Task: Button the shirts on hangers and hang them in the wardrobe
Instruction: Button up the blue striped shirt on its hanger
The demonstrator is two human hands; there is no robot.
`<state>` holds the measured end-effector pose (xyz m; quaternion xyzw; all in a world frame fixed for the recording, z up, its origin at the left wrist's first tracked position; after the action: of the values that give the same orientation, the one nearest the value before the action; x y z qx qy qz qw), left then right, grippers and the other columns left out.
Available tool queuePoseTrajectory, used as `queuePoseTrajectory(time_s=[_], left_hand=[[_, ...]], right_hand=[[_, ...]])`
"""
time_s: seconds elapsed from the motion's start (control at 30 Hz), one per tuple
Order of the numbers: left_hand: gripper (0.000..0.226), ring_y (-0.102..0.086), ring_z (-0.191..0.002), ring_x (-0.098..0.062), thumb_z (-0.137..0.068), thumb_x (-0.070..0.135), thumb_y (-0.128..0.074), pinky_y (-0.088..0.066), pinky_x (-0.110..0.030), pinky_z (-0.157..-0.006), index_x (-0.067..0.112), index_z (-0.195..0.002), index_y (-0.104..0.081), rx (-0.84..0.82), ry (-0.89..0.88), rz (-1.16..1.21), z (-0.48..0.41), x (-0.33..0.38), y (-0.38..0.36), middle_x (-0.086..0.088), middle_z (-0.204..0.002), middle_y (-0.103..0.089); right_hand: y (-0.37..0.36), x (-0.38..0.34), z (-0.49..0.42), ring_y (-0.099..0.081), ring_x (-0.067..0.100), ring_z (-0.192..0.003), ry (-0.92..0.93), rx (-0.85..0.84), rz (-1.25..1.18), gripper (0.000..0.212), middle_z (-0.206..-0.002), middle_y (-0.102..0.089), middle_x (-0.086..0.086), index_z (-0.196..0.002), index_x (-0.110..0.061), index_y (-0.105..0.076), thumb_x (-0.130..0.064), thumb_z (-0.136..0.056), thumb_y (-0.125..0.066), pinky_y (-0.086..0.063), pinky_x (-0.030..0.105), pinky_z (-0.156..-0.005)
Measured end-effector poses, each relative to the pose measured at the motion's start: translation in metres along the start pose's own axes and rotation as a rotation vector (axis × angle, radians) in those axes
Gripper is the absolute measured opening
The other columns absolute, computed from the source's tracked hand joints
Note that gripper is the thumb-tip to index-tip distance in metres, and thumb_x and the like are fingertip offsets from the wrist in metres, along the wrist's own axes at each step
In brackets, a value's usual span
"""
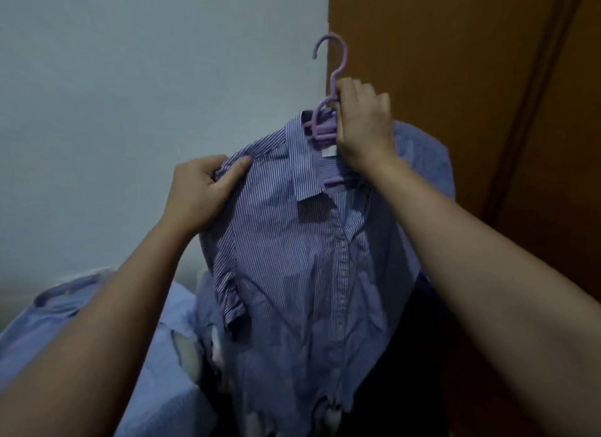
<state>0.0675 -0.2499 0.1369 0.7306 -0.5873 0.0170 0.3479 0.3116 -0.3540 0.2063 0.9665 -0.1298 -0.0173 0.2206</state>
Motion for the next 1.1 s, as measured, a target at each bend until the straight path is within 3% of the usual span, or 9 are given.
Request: queuePoseTrajectory(time_s=[0.1, 0.27, 0.4, 0.5, 0.57, 0.67, 0.83, 0.93, 1.1], left_hand=[[0.061, -0.053, -0.058, -0.019, -0.094, 0.057, -0.061, -0.040, -0.035, -0.057, 0.001, -0.070, -0.060, -0.311, 0.130, -0.061, 0.014, -0.018, -0.015, -0.015, -0.061, -0.060], [0.063, -0.040, -0.050, -0.013, -0.090, 0.055, -0.066, -0.029, -0.030, -0.054, 0.002, -0.061, -0.046, -0.256, 0.273, 0.069, 0.028, -0.035, -0.008, -0.003, -0.057, -0.046], [0.059, -0.042, -0.038, -0.006, -0.085, 0.058, -0.069, -0.032, -0.025, -0.050, 0.013, -0.050, -0.053, -0.540, 0.510, 0.064, 0.044, -0.052, -0.012, 0.006, -0.048, -0.052], [0.057, -0.050, -0.037, -0.005, -0.084, 0.056, -0.067, -0.038, -0.018, -0.043, 0.019, -0.042, -0.063, -0.740, 0.639, 0.138, 0.056, -0.060, -0.019, 0.006, -0.045, -0.058], [0.061, -0.052, -0.045, -0.011, -0.079, 0.066, -0.066, -0.040, -0.022, -0.051, 0.012, -0.052, -0.063, -0.798, 0.648, 0.085, 0.060, -0.068, -0.026, -0.001, -0.050, -0.061], [0.060, -0.053, -0.051, -0.014, -0.080, 0.067, -0.067, -0.038, -0.026, -0.054, 0.014, -0.053, -0.056, -0.711, 0.641, -0.022, 0.060, -0.085, -0.035, 0.005, -0.050, -0.059], [0.064, -0.064, -0.074, -0.030, -0.083, 0.067, -0.066, -0.045, -0.032, -0.065, 0.004, -0.071, -0.068, -0.553, 0.594, -0.127, 0.053, -0.104, -0.045, -0.017, -0.077, -0.071], [0.053, -0.061, -0.075, -0.026, -0.087, 0.059, -0.068, -0.045, -0.034, -0.066, 0.009, -0.069, -0.067, -0.478, 0.533, -0.167, 0.046, -0.115, -0.049, -0.008, -0.069, -0.066], [0.035, -0.067, -0.091, -0.018, -0.081, 0.054, -0.064, -0.052, -0.035, -0.086, 0.025, -0.099, -0.073, -0.355, 0.407, -0.070, 0.032, -0.134, -0.066, 0.005, -0.091, -0.074]], right_hand=[[-0.018, 0.006, 0.020, -0.050, 0.030, -0.097, 0.011, -0.265, 0.007, 0.025, -0.112, -0.058, 0.007, -0.115, -0.016, -0.048, -0.003, -0.093, -0.046, -0.023, 0.037, -0.076], [-0.040, -0.008, 0.039, -0.050, 0.030, -0.096, -0.055, -0.097, -0.175, 0.015, -0.107, -0.059, 0.010, -0.106, -0.012, -0.052, -0.006, -0.095, -0.044, -0.024, 0.033, -0.073], [-0.070, -0.016, 0.054, -0.050, 0.032, -0.090, 0.004, -0.363, -0.189, 0.019, -0.105, -0.059, 0.010, -0.097, -0.024, -0.036, -0.007, -0.097, -0.045, -0.025, 0.036, -0.072], [-0.085, -0.014, 0.071, -0.051, 0.033, -0.089, 0.015, -0.339, -0.265, 0.008, -0.104, -0.060, 0.012, -0.102, -0.015, -0.049, -0.010, -0.098, -0.044, -0.029, 0.037, -0.072], [-0.097, -0.014, 0.079, -0.053, 0.036, -0.092, 0.046, -0.403, -0.272, 0.010, -0.105, -0.060, 0.014, -0.105, -0.012, -0.051, -0.012, -0.099, -0.044, -0.036, 0.041, -0.074], [-0.108, -0.007, 0.084, -0.053, 0.038, -0.092, 0.053, -0.433, -0.270, 0.010, -0.104, -0.061, 0.016, -0.104, -0.011, -0.051, -0.014, -0.100, -0.043, -0.037, 0.042, -0.074], [-0.127, -0.006, 0.081, -0.051, 0.035, -0.086, 0.048, -0.422, -0.298, 0.008, -0.101, -0.061, 0.014, -0.103, -0.013, -0.049, -0.015, -0.102, -0.042, -0.038, 0.042, -0.072], [-0.142, -0.009, 0.074, -0.051, 0.033, -0.086, 0.034, -0.379, -0.341, 0.007, -0.100, -0.060, 0.013, -0.102, -0.012, -0.051, -0.014, -0.101, -0.045, -0.040, 0.042, -0.074], [-0.185, -0.021, 0.079, -0.052, 0.034, -0.083, 0.007, -0.305, -0.457, 0.006, -0.092, -0.060, 0.014, -0.096, -0.007, -0.055, -0.013, -0.097, -0.052, -0.041, 0.043, -0.071]])
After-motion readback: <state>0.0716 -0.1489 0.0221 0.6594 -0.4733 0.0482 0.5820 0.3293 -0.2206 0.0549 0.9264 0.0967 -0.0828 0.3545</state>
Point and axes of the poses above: each hand's wrist, its own z-axis away from the middle knuckle, its own y-axis out of the back of the hand, x = y × z, the point moved 2 cm from there along -z, towards the middle knuckle
